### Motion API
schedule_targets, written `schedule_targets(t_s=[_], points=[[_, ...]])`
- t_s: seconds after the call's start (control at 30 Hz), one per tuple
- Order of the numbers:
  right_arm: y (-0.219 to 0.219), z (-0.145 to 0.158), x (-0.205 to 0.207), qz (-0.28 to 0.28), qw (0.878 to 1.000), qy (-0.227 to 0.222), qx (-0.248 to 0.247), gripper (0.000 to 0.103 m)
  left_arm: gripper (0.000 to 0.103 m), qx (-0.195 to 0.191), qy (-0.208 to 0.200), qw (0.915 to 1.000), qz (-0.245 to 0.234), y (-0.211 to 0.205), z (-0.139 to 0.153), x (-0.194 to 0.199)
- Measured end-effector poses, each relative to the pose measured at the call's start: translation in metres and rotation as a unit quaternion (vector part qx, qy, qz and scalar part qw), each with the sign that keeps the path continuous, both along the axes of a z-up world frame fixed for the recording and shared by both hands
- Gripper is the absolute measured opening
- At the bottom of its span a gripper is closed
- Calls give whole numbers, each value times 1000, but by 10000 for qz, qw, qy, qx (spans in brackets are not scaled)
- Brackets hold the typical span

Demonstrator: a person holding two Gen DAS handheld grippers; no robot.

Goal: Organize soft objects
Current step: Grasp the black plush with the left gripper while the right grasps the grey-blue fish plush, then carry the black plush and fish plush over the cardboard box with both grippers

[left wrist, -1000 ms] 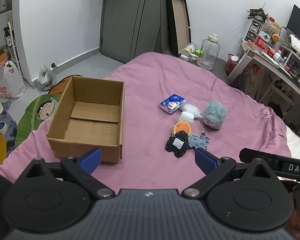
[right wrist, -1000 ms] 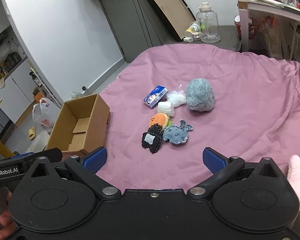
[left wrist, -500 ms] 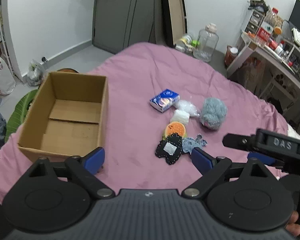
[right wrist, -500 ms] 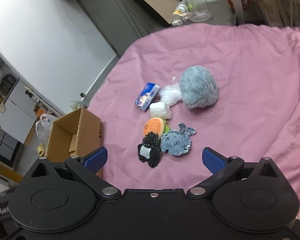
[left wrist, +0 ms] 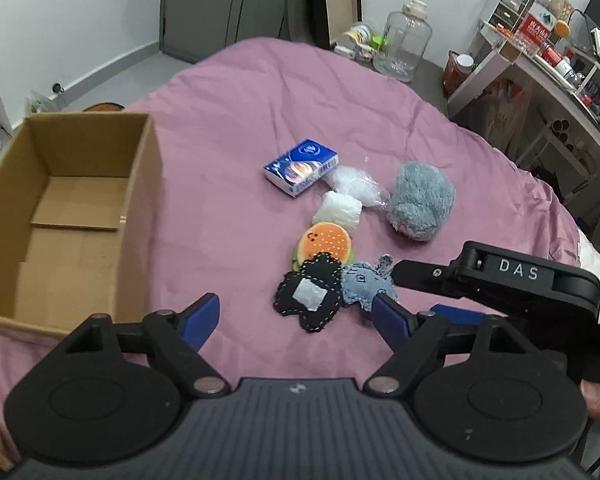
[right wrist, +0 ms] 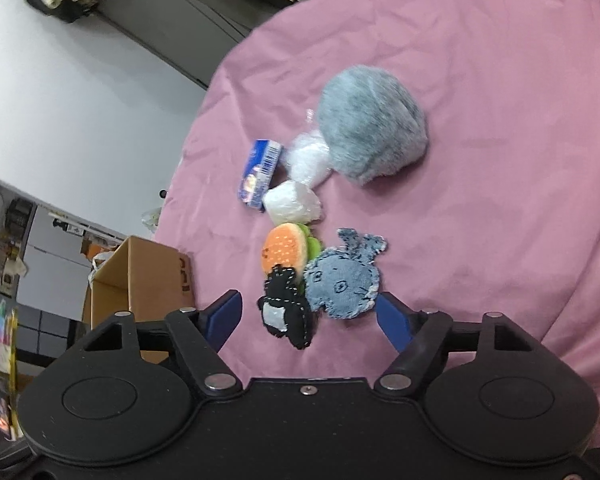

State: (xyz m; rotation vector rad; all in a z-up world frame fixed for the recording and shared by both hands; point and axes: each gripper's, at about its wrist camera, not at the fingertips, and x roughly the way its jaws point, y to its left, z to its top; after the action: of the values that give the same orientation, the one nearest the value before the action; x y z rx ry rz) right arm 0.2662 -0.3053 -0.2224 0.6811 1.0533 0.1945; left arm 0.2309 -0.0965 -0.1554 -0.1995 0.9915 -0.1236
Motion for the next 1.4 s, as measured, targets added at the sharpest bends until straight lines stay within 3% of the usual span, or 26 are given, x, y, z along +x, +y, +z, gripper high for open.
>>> schedule_targets(t_s=[0.23,0.57,0.7,0.73,0.8,0.97,1.17,1.4], points=[[-8,-25,16,-79,9986,353,375,54,71,-195,292,9994,-42,-13,-30,24],[-14,-53,32,-190,9955,722,591,54,69,-257,646,9976,8,-23,-72,54],[-14,-62,39,-177,9949,775,628,53,60,-324,788,9963,129,-24,-87,65],[-14,-64,41,-168,9948,773,641,48,51,-285,847,9958,177,-25,-90,67],[-17,-69,45,-172,9945,796,656,31,44,-201,916,9953,256,-25,-95,69],[-12,-74,51,70,9960,661,598,19,36,-319,899,9943,474,-18,-92,63],[-13,-70,51,273,9960,535,657,17,34,-302,912,9931,667,-12,-79,50],[-9,-47,37,412,9982,268,350,17,34,-352,742,9937,765,-6,-55,29]])
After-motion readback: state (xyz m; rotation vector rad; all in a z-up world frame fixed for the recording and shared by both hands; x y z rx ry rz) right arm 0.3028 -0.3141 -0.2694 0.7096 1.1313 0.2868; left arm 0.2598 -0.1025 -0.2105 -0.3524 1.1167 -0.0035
